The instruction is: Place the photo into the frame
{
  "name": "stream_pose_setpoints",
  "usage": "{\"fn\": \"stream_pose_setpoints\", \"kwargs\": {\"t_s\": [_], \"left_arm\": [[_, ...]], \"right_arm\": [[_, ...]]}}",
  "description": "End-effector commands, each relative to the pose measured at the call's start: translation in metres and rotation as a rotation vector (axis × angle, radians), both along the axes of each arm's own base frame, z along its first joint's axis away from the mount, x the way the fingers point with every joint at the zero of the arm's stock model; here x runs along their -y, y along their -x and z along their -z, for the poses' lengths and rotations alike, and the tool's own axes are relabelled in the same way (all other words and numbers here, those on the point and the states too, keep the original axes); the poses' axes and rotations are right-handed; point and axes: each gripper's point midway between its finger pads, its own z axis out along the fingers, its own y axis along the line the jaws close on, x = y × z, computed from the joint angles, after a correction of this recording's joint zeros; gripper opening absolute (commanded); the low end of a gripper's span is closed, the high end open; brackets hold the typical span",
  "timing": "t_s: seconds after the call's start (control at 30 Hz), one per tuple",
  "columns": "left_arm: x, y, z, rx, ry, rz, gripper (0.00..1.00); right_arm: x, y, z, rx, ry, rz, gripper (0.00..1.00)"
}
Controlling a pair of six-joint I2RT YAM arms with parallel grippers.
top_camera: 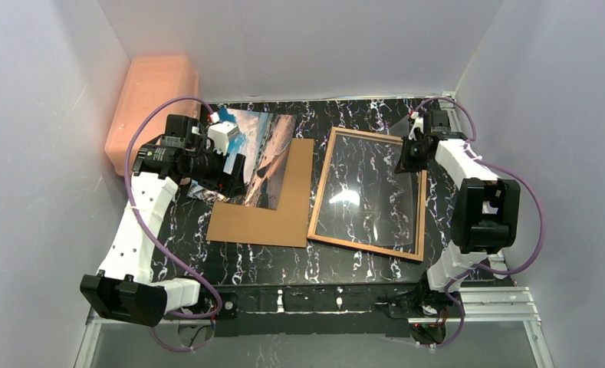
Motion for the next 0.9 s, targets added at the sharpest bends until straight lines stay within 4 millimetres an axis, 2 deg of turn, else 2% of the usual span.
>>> {"fn": "stream_pose_setpoints", "kwargs": {"t_s": [0.0, 0.2, 0.53, 0.87], "left_arm": [[0.0, 0.005, -0.005, 0.013, 0.015, 0.006, 0.88], [0.0, 0.007, -0.003, 0.011, 0.011, 0.007, 0.88], [0.0, 0.009, 0.0, 0.002, 0.013, 0.011, 0.87], [0.0, 0.007, 0.004, -0.007, 0.011, 0.009, 0.87]], "right_arm": [[0.001, 0.01, -0.003, -0.035, 0.008, -0.037, 0.01], [0.009, 0.01, -0.008, -0.018, -0.032, 0.003, 0.01], [-0.002, 0.006, -0.013, -0.008, -0.16, 0.001, 0.01], [-0.013, 0.01, -0.041, 0.184, -0.201, -0.069, 0.01]]}}
